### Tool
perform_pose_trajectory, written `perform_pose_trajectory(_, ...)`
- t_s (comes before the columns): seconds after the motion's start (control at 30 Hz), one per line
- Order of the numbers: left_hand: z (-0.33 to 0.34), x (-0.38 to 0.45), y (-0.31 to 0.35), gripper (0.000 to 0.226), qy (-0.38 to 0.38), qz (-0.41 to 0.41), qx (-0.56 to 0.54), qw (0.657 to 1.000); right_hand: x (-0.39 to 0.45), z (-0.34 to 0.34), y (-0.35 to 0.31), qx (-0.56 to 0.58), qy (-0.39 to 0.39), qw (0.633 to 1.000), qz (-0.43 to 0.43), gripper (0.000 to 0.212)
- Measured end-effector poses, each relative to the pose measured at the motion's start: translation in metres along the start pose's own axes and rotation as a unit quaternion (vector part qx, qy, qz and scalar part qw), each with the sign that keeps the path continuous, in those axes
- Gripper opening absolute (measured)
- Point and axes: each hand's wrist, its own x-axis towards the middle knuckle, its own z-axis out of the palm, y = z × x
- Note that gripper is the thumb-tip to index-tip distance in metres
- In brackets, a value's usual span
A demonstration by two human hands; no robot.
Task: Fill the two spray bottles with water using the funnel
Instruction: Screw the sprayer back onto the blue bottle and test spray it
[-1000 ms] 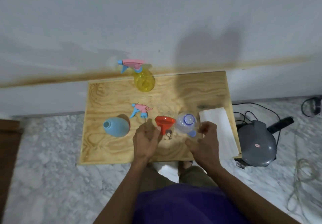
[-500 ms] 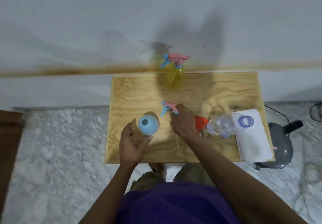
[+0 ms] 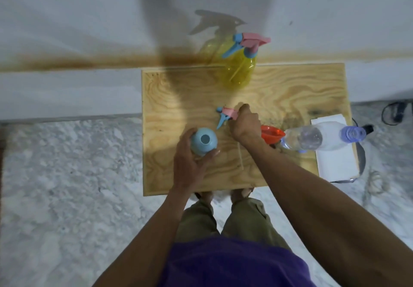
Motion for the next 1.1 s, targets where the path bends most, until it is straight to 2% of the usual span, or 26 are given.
perform_pose_trajectory(0.17,0.001,0.0,-0.003,0.073,-0.01,0.013,-0.005,1.0,-0.016,-0.012,0.003,0.12,0.08,0.989,-0.029,0.042)
perform_pose_trajectory(0.3,-0.01,-0.004,0.015,0.072,0.015,0.021,-0.007,1.0,-0.045,-0.044,-0.001,0.273,0.144,0.95,-0.044,0.045)
perform_pose_trajectory(0.4,-0.017,-0.015,0.041,0.07,0.043,0.035,-0.043,0.998,-0.07,-0.078,-0.008,0.454,0.147,0.878,-0.047,0.054)
perform_pose_trajectory(0.47,-0.02,-0.023,0.062,0.072,0.075,0.057,-0.077,0.993,-0.088,-0.105,-0.012,0.548,0.138,0.821,-0.085,0.056)
perform_pose_trajectory(0.53,-0.022,-0.03,0.088,0.076,0.105,0.08,-0.097,0.987,-0.108,-0.133,-0.018,0.602,0.129,0.776,-0.137,0.048)
perform_pose_trajectory(0.63,-0.021,-0.04,0.133,0.074,0.133,0.165,-0.136,0.968,-0.138,-0.172,-0.026,0.66,0.116,0.716,-0.196,0.027)
perform_pose_trajectory(0.77,-0.015,-0.059,0.175,0.058,0.146,0.225,-0.208,0.941,-0.183,-0.218,-0.035,0.703,0.101,0.643,-0.286,0.022)
perform_pose_trajectory(0.93,-0.003,-0.094,0.192,0.073,0.183,0.229,-0.203,0.934,-0.233,-0.252,-0.028,0.681,0.101,0.62,-0.378,0.023)
perform_pose_trajectory(1.03,0.003,-0.118,0.194,0.069,0.189,0.217,-0.187,0.939,-0.249,-0.254,-0.018,0.677,0.089,0.614,-0.397,0.025)
perform_pose_trajectory(1.1,0.006,-0.134,0.196,0.065,0.193,0.212,-0.176,0.942,-0.255,-0.25,-0.01,0.667,0.082,0.624,-0.4,0.027)
